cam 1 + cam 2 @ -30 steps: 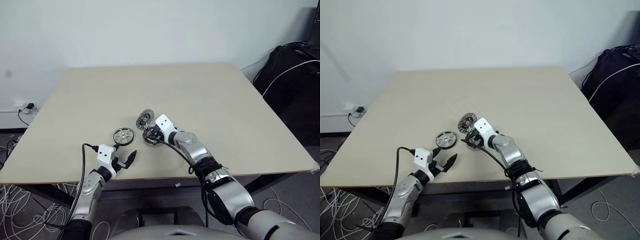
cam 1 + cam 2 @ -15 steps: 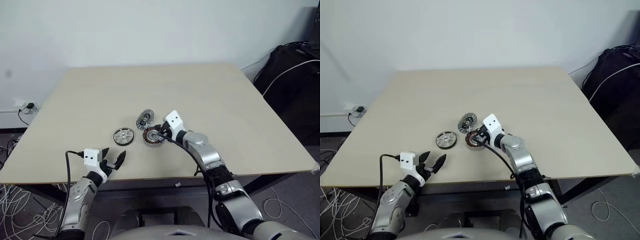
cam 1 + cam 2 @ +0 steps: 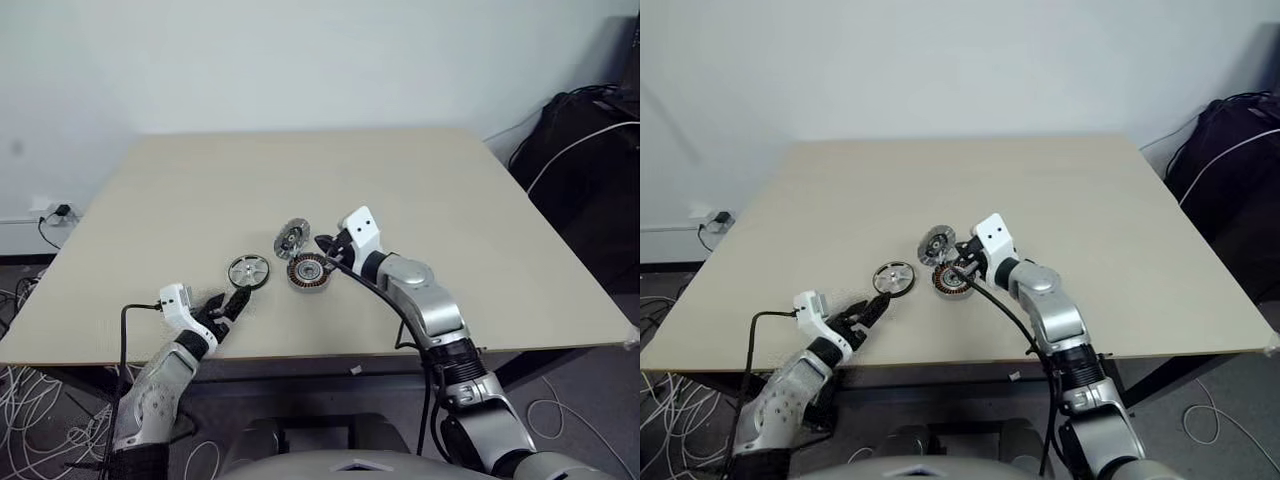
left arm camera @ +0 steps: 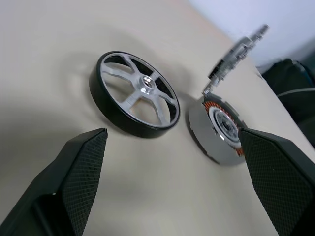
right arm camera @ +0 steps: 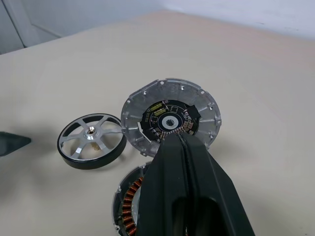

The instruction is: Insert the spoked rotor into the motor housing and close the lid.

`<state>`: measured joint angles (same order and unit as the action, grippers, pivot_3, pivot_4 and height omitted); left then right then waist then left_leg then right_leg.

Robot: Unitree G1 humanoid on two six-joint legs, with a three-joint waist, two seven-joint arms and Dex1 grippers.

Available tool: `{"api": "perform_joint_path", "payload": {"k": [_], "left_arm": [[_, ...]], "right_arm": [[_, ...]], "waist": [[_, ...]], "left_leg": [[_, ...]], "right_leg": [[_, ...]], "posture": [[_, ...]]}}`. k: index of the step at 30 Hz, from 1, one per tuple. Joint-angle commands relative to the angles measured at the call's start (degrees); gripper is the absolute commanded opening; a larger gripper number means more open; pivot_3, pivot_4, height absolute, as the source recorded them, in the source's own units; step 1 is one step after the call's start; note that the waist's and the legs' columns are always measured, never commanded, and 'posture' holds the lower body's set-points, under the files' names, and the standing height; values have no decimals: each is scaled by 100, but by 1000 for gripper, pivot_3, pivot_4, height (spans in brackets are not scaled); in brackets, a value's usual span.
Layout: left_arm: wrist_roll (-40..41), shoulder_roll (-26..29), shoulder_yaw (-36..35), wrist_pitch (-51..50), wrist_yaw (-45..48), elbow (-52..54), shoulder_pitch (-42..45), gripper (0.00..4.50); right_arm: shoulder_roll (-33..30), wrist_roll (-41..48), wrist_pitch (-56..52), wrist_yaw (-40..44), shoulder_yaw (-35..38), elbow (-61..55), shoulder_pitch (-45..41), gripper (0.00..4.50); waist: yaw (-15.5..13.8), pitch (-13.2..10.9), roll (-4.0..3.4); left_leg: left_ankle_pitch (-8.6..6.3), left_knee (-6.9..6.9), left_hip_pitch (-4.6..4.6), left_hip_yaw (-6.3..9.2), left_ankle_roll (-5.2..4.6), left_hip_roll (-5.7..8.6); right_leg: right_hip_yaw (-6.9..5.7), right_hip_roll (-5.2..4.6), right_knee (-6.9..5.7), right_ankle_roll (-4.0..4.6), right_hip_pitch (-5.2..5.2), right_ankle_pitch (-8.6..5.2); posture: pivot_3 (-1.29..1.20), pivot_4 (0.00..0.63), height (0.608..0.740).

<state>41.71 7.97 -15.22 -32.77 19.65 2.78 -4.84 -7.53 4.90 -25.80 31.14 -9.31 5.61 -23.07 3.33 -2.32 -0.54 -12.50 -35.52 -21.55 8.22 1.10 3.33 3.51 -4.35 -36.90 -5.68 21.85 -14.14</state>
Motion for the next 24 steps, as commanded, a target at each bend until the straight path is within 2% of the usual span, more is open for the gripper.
{"api": "perform_joint_path", "payload": {"k": [1, 12, 24], "left_arm": [[490, -51, -352, -507, -363, -121, 331, 4500], [1512, -347, -1088, -1428, -1157, -540, 855, 4500], [1633, -644, -1244, -1352, -1484, -922, 1246, 4500]], "right_arm": [[14, 83, -6, -48, 2, -258, -66, 23], [-32, 97, -19, -108, 53, -259, -84, 23], [-84, 129, -49, -164, 62, -279, -95, 23]], "waist": [[7, 0, 1], [-9, -3, 6], [-32, -6, 13]], "left_leg": [[0, -1, 0, 0, 0, 0], [0, 0, -1, 0, 0, 1], [0, 1, -3, -3, 1, 2]], "right_leg": [[0, 0, 0, -3, 0, 2], [0, 0, 4, -17, 0, 10], [1, 0, 8, -9, -1, 6]], "posture": [[0, 0, 740], [0, 0, 740], [0, 0, 740]]}}
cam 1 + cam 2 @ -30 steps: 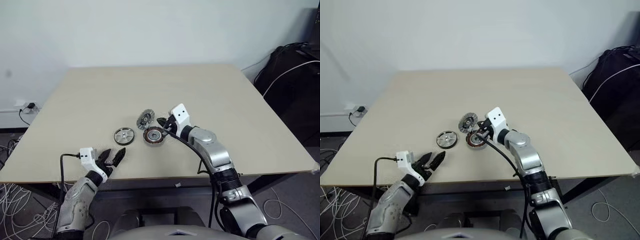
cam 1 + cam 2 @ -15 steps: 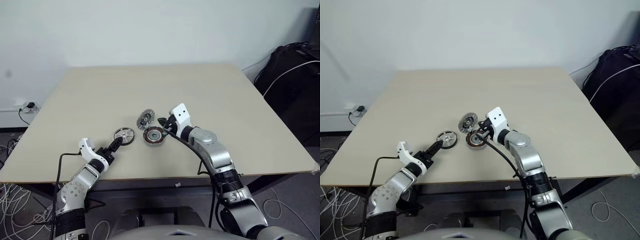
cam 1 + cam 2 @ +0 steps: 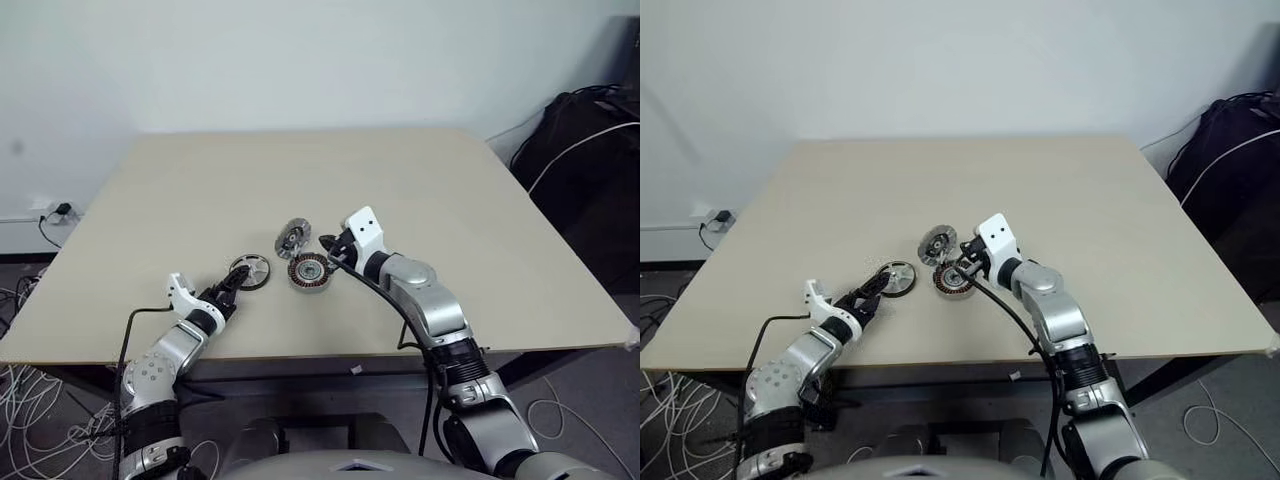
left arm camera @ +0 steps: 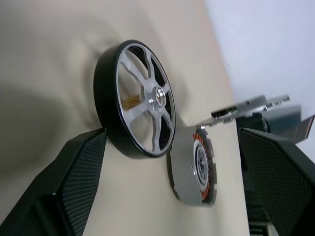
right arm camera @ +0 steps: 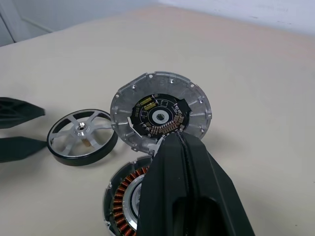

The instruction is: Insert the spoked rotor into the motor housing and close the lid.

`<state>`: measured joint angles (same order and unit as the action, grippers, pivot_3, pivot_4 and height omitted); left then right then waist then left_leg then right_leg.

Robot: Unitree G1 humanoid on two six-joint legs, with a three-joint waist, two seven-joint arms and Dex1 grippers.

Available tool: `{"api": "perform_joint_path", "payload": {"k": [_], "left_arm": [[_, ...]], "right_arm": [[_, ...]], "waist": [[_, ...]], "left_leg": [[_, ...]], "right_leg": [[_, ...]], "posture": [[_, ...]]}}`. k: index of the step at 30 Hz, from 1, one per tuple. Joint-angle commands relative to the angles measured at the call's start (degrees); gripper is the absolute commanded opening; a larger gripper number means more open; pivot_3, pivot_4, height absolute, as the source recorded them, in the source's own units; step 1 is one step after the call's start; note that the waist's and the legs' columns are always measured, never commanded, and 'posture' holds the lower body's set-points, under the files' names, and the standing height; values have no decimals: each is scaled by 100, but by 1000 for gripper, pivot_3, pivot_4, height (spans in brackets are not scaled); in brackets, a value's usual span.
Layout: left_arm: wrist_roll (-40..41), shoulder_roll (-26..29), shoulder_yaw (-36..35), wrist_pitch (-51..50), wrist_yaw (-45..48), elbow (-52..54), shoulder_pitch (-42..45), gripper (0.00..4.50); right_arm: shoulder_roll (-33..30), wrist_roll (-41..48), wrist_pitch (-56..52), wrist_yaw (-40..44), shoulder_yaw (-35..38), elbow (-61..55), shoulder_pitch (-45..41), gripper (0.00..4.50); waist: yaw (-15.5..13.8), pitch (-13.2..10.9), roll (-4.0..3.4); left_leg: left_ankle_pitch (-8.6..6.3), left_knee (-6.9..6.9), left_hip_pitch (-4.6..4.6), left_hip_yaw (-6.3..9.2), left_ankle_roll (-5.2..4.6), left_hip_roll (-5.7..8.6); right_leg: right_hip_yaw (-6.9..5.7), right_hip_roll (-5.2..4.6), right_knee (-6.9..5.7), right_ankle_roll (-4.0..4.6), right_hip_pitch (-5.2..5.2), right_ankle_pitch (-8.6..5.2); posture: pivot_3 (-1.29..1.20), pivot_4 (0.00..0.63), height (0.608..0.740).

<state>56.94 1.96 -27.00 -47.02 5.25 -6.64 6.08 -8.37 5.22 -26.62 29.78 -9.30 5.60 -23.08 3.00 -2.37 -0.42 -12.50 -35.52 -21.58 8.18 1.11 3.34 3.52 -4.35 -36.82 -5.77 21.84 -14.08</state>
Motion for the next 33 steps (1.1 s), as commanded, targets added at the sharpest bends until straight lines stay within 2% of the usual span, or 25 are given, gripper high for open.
{"api": "perform_joint_path", "payload": {"k": [1, 15, 33], "left_arm": [[100, -63, -63, 82, -57, 6, 172, 4500], [94, -174, -132, 307, 27, -194, 353, 4500], [-190, -253, -278, 616, -121, -1401, 650, 4500]], "right_arm": [[-3, 98, 33, -31, 67, -275, -95, 23], [-39, 118, 13, -86, 84, -293, -74, 23], [-107, 151, 11, -133, 79, -316, -75, 23]], "waist": [[0, -2, 2], [-19, -13, 21], [-112, -10, 16]], "left_leg": [[0, 0, 0, 0, 0, 0], [0, 1, -2, -2, 0, 0], [-11, -12, 16, -2, 24, 1]], "right_leg": [[1, 0, 0, 0, 0, 0], [1, 0, 1, 12, -2, -7], [-2, -1, 1, 5, -25, -2]], "posture": [[0, 0, 740], [0, 0, 740], [0, 0, 740]]}}
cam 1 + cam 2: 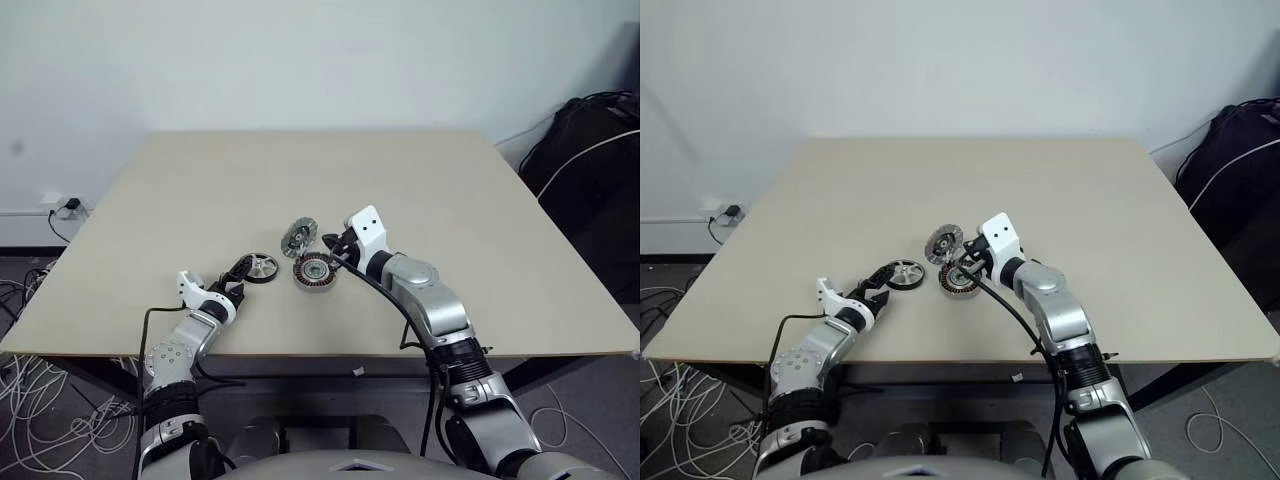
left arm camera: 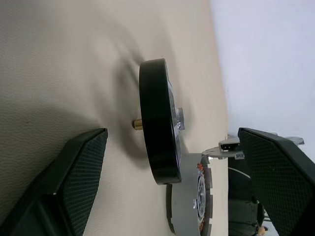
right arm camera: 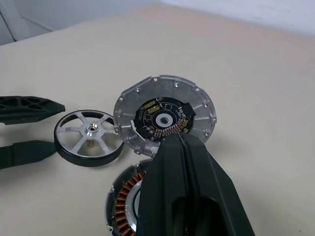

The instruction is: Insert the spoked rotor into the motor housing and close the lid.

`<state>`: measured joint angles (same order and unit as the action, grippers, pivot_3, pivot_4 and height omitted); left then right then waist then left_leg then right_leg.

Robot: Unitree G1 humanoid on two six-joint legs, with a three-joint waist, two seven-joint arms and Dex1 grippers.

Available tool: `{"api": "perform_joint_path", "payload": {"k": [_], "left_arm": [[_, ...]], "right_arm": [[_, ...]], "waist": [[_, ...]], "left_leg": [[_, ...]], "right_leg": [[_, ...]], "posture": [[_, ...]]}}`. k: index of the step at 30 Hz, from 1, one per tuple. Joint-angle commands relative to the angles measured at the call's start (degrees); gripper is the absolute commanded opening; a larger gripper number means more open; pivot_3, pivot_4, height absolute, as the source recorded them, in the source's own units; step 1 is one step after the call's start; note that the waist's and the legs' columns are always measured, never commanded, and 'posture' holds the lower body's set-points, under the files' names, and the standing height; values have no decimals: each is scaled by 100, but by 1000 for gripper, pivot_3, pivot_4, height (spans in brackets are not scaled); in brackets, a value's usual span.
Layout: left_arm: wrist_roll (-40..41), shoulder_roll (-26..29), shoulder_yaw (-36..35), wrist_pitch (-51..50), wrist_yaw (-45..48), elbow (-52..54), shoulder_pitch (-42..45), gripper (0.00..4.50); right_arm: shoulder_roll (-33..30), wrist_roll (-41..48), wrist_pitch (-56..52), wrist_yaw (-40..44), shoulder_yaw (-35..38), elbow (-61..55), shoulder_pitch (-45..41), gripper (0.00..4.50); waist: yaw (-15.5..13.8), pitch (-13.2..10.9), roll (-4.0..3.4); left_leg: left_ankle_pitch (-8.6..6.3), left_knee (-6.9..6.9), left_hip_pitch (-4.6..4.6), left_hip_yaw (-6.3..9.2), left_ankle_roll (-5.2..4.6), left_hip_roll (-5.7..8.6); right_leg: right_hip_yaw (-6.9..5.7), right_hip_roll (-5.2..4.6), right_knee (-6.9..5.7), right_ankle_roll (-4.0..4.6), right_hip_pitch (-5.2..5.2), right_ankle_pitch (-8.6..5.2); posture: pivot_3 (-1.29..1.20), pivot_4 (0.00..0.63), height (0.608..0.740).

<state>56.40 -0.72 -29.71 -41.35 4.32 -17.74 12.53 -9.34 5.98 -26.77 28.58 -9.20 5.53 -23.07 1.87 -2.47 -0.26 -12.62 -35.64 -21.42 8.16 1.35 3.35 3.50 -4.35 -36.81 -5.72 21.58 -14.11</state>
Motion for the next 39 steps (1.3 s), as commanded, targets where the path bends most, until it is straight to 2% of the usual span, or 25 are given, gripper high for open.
{"api": "perform_joint_path", "payload": {"k": [1, 3, 12, 14, 24, 31, 39], "left_arm": [[-136, 24, -3, 35, -16, -318, 12, 4323], [-141, 30, 6, 35, 11, -355, 21, 3859], [-171, 103, 13, -8, 205, -441, 98, 902], [-195, 112, 16, -27, 258, -425, 101, 463], [-111, 124, 8, -231, 400, -112, -74, 463], [766, 177, -90, -1263, 187, 1034, -754, 463], [1512, 405, -28, -2053, 176, 1697, -1358, 463]], "right_arm": [[-13, 75, 24, -16, 69, -313, -77, 4], [-23, 75, 32, -15, 70, -309, -73, 0], [-20, 78, 42, -31, 64, -290, -76, 0], [-11, 79, 38, -35, 57, -303, -69, 0], [-6, 78, 41, -46, 54, -323, -58, 0], [-20, 83, 31, -60, 77, -318, -65, 0], [7, 89, 31, -54, 55, -294, -64, 0]], "waist": [[4, 0, -1], [11, 0, -1], [-36, -2, 4], [-36, -2, 4], [-29, -3, 6], [16, -8, 13], [18, -12, 16]], "left_leg": [[-1, 0, 2, 0, 2, 0], [0, -1, 4, 0, 3, 0], [15, 6, -19, 3, -24, 3], [15, 7, -19, 3, -23, 2], [14, 11, -19, 2, -23, 2], [8, 28, -25, 1, -23, -1], [6, 37, -26, 0, -19, -5]], "right_leg": [[0, 0, 0, -1, -2, 1], [-1, 0, -2, -2, -4, 1], [0, 0, 5, 2, 19, 0], [0, -1, 5, 2, 19, 0], [1, -1, 9, 3, 21, -1], [5, -2, 11, 4, 32, -2], [1, -2, 10, 25, 48, -15]], "posture": [[0, 0, 740], [0, 0, 740], [0, 0, 740], [0, 0, 740], [0, 0, 740], [0, 0, 740], [0, 0, 740]]}}
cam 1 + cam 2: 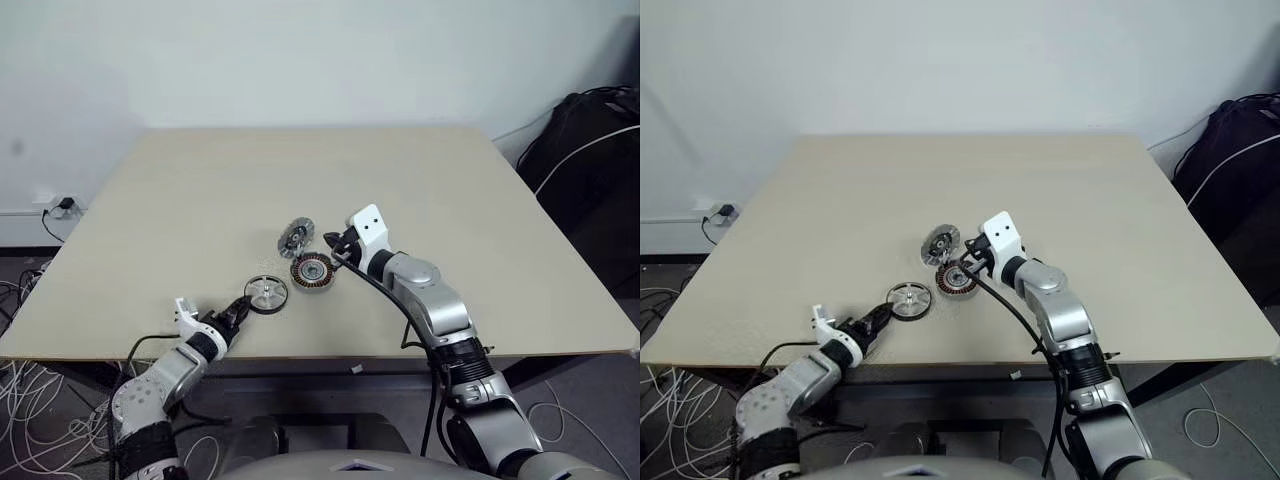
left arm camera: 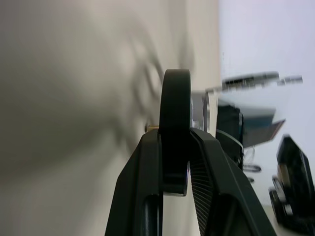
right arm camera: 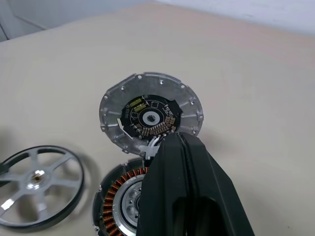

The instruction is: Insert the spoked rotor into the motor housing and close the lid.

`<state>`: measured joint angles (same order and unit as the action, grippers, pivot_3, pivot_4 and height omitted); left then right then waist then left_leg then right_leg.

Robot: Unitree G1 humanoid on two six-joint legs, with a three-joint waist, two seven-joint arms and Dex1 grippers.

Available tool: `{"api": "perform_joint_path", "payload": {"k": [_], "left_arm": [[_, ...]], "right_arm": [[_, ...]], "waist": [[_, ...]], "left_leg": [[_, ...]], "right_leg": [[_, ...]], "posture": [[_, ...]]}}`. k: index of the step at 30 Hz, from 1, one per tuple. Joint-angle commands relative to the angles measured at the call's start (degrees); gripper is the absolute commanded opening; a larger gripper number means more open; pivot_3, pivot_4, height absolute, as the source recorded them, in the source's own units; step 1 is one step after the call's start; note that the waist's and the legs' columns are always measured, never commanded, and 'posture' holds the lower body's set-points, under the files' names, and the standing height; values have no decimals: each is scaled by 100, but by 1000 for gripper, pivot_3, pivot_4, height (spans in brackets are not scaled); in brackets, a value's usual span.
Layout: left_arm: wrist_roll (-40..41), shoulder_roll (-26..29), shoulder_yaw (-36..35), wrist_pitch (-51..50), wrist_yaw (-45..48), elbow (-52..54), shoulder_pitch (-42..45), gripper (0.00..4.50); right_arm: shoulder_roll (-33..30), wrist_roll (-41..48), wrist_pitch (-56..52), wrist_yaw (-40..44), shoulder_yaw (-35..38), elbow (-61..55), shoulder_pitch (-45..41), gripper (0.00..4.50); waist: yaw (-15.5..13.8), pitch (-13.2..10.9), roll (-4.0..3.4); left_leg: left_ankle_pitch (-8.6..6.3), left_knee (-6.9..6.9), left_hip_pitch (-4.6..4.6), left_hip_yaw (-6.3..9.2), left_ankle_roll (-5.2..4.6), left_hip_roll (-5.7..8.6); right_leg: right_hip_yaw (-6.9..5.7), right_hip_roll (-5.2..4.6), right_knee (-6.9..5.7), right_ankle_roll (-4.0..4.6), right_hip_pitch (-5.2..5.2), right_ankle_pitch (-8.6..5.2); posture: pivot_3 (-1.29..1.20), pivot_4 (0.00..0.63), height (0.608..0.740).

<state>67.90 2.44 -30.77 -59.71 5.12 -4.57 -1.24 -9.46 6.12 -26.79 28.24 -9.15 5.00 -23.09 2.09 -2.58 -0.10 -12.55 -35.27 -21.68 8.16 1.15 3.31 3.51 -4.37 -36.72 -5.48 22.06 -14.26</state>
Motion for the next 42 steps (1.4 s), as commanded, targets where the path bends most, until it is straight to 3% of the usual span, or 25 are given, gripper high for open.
{"api": "perform_joint_path", "payload": {"k": [1, 8, 24, 42], "left_arm": [[423, 124, 110, -281, 133, 404, 13, 463], [739, 355, 412, -627, 382, 329, 237, 463], [-405, 304, 930, 196, 1049, -1259, 1674, 463], [-1272, -100, 1003, 814, 1502, -2142, 2305, 463]], "right_arm": [[18, 76, 32, -15, 50, -237, -65, 0], [0, 68, 30, -1, 59, -229, -90, 0], [-6, 73, 6, -53, 85, -315, -119, 0], [21, 79, 31, -101, 84, -321, -160, 0]], "waist": [[-9, -1, 1], [-2, -1, 2], [1, -1, 3], [3, -4, 7]], "left_leg": [[0, -1, 0, 0, 0, 1], [0, -2, 0, -1, 1, 1], [2, 4, -1, -4, 2, 3], [2, 6, -2, -4, 2, 3]], "right_leg": [[0, -1, 1, 0, -1, 0], [-1, -1, 0, 0, -1, 0], [4, 0, 0, -8, -20, 6], [4, 1, 1, -30, -21, 18]], "posture": [[0, 0, 740], [0, 0, 740], [0, 0, 740], [0, 0, 740]]}}
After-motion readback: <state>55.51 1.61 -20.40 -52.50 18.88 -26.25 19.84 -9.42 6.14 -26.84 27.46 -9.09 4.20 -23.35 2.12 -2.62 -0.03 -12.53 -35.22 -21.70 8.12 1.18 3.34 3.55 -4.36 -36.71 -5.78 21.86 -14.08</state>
